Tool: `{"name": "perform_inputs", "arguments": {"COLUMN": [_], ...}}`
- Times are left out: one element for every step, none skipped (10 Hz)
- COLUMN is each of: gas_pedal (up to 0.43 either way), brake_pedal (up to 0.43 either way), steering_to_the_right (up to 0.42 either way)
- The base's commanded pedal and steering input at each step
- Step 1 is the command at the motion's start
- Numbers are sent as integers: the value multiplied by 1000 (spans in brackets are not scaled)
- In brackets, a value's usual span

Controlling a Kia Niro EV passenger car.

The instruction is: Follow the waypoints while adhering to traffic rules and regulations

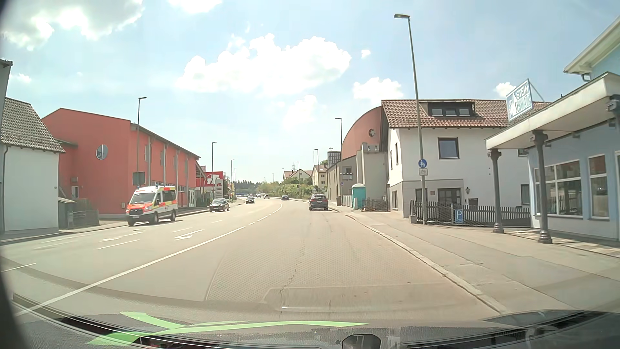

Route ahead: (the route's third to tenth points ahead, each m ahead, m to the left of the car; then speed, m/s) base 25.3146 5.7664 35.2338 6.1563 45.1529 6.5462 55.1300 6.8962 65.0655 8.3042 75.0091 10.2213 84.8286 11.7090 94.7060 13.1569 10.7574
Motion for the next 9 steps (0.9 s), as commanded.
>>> {"name": "perform_inputs", "arguments": {"gas_pedal": [189,189,189,189,189,189,189,189,197], "brake_pedal": [0,0,0,0,0,0,0,0,0], "steering_to_the_right": [-16,-17,-17,-17,-17,-17,-18,-18,-18]}}
